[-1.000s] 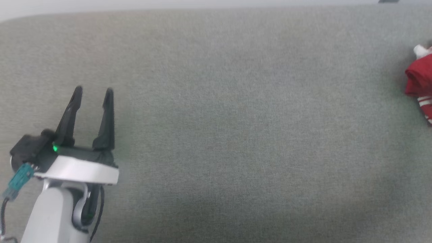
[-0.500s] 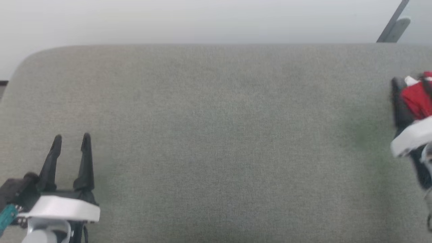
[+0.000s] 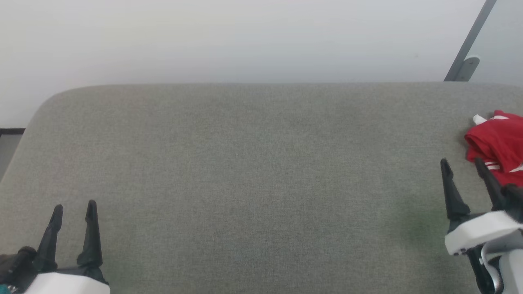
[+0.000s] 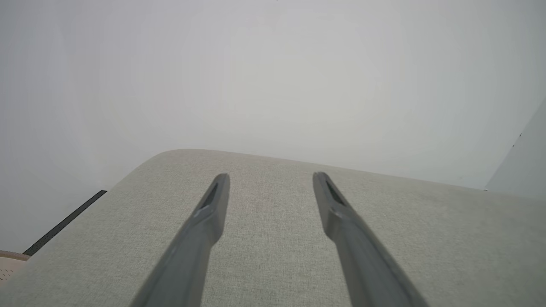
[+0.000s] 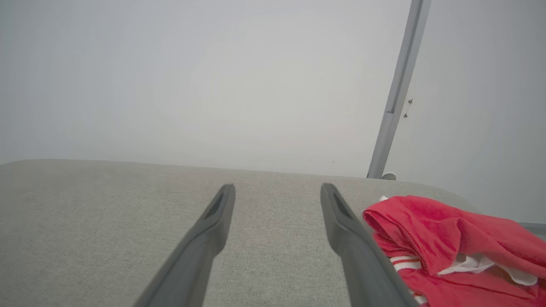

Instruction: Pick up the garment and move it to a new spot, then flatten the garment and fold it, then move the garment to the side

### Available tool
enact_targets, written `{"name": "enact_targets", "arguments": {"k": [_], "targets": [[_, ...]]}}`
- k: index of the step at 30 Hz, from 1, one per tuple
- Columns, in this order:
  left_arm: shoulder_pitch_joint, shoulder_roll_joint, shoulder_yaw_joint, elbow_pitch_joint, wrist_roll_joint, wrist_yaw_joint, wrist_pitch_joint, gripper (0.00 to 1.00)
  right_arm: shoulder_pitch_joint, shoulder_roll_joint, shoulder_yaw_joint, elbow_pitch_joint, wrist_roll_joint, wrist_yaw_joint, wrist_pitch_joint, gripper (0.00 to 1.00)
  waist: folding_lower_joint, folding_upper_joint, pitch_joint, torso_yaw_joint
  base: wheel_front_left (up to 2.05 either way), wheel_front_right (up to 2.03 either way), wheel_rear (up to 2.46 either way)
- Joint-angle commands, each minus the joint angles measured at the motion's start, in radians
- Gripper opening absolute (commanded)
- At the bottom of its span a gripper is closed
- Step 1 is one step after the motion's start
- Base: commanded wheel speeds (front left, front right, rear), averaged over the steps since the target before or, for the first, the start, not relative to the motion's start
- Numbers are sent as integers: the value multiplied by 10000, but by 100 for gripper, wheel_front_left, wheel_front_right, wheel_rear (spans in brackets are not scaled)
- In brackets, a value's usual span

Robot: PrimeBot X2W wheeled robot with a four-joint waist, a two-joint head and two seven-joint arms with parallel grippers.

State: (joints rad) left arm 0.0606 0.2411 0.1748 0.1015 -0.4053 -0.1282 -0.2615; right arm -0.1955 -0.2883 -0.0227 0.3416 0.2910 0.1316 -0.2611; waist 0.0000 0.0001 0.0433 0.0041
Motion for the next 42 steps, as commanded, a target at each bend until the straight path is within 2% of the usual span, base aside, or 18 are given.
{"name": "enact_targets", "arguments": {"k": [1,14,34,35,38,42], "targets": [[171,11,56,-32,-34,-21,-47,100,260,118,-84,-221,-85,-19,-45,100,0,-1,-138,-16,0,0,0],[708,148,123,16,-186,-21,-47,100,1569,869,-576,-1243,-384,-17,-45,100,0,-1,-428,-159,0,0,0],[640,200,47,-8,45,-21,-47,100,1595,960,-553,-1337,-249,-17,-45,100,0,-1,-379,-125,0,0,0],[633,199,21,2,-42,0,0,0,1658,965,-554,-1352,-268,0,0,0,0,-1,-380,-123,0,0,0],[646,-27,-52,276,-84,2,15,0,1811,1080,-495,-1101,-267,0,35,0,0,-1,-380,-123,0,0,0],[507,-147,-77,373,-699,0,225,0,1727,1155,-568,-1016,414,0,275,0,0,-1,-380,-121,0,0,0]]}}
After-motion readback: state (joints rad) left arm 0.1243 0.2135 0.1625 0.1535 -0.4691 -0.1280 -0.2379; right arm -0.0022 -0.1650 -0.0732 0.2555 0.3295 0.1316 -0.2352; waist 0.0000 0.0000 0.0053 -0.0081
